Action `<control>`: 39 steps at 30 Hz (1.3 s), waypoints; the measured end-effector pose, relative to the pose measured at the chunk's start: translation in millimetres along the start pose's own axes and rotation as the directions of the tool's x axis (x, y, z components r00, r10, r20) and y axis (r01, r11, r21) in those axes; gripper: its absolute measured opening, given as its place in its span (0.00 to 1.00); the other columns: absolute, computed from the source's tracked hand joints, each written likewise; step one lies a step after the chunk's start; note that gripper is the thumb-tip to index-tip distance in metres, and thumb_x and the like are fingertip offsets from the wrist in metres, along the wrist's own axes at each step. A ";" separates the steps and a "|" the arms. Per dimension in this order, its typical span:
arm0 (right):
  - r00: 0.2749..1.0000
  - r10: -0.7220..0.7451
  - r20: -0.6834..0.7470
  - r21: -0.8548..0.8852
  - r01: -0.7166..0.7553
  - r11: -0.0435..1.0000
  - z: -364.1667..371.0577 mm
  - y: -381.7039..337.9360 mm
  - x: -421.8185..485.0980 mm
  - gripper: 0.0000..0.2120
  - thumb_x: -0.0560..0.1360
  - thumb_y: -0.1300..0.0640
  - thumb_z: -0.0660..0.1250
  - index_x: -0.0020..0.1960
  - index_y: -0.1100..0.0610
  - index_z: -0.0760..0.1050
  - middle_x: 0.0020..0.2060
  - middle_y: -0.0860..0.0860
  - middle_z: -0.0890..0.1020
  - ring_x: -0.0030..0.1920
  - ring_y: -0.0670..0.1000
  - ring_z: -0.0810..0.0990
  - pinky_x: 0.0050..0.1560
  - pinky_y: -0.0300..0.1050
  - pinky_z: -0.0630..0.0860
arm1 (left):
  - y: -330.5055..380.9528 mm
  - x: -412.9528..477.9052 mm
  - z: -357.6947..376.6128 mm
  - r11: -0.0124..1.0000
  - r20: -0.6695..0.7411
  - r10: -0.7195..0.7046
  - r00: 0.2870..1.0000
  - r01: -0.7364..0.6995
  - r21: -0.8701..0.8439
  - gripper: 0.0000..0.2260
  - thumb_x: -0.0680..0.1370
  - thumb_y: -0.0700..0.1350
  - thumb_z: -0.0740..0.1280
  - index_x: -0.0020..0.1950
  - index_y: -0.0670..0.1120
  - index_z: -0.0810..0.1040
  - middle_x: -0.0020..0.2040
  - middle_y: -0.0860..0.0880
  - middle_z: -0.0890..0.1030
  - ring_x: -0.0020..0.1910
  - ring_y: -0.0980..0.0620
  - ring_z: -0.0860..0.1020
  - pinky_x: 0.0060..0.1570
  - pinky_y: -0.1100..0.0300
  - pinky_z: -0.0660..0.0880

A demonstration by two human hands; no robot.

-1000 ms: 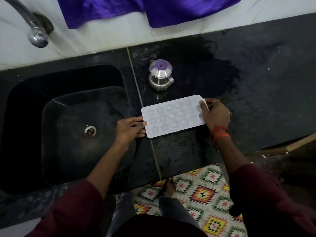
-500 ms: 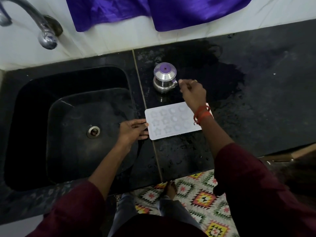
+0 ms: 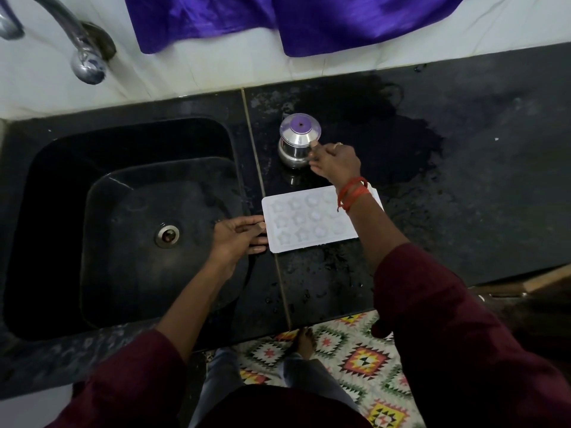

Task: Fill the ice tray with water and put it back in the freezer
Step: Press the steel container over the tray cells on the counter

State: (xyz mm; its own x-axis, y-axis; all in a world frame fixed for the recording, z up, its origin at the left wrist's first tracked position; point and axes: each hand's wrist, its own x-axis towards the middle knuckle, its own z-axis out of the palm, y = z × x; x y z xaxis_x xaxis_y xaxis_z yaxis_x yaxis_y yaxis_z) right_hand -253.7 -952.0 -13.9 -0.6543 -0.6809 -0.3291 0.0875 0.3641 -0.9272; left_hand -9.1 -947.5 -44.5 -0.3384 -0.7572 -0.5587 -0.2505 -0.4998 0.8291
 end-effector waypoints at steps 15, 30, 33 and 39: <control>0.999 -0.051 0.001 0.017 0.051 0.999 -25.5 -7.7 -14.4 0.15 0.76 0.55 0.71 0.31 0.53 0.82 0.42 0.60 0.86 0.47 0.57 0.86 0.54 0.52 0.82 | -1.1 -1.7 -3.5 1.000 0.023 -0.001 1.000 0.001 0.000 0.04 0.79 0.37 0.72 0.52 0.45 0.85 0.42 0.47 0.89 0.40 0.50 0.88 0.35 0.60 0.83; 0.978 -0.181 -0.105 -0.102 0.170 0.980 -104.5 -25.2 -43.6 0.19 0.73 0.44 0.74 0.34 0.60 0.83 0.35 0.57 0.86 0.40 0.57 0.87 0.55 0.55 0.82 | -3.5 -5.0 -0.7 1.000 0.037 -0.016 0.999 0.015 0.011 0.04 0.80 0.37 0.72 0.52 0.44 0.84 0.40 0.47 0.89 0.38 0.51 0.88 0.35 0.61 0.83; 0.977 -0.184 -0.110 -0.117 0.171 0.978 -124.2 -25.2 -57.4 0.23 0.74 0.46 0.74 0.39 0.68 0.82 0.38 0.61 0.86 0.40 0.58 0.87 0.53 0.55 0.83 | -3.9 -4.7 -0.8 1.000 0.038 -0.016 0.999 0.016 0.017 0.04 0.80 0.37 0.72 0.53 0.43 0.84 0.41 0.47 0.88 0.38 0.52 0.88 0.34 0.61 0.83; 0.980 -0.183 -0.072 -0.252 0.160 0.954 -161.2 -29.6 -84.8 0.22 0.74 0.44 0.73 0.43 0.66 0.83 0.38 0.58 0.86 0.40 0.54 0.87 0.51 0.54 0.83 | -3.5 -5.4 -0.4 1.000 0.037 -0.012 0.999 0.011 0.023 0.04 0.80 0.36 0.71 0.52 0.44 0.84 0.39 0.48 0.88 0.36 0.52 0.87 0.33 0.62 0.83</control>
State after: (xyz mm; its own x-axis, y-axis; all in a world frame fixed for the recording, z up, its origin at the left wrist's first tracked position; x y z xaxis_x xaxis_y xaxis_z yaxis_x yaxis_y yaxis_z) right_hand -321.8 -802.6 70.2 -0.7117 -0.6885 -0.1397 -0.2103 0.3985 -0.8927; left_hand -5.9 -941.8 -44.4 -0.3690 -0.7349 -0.5690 -0.2746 -0.4986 0.8222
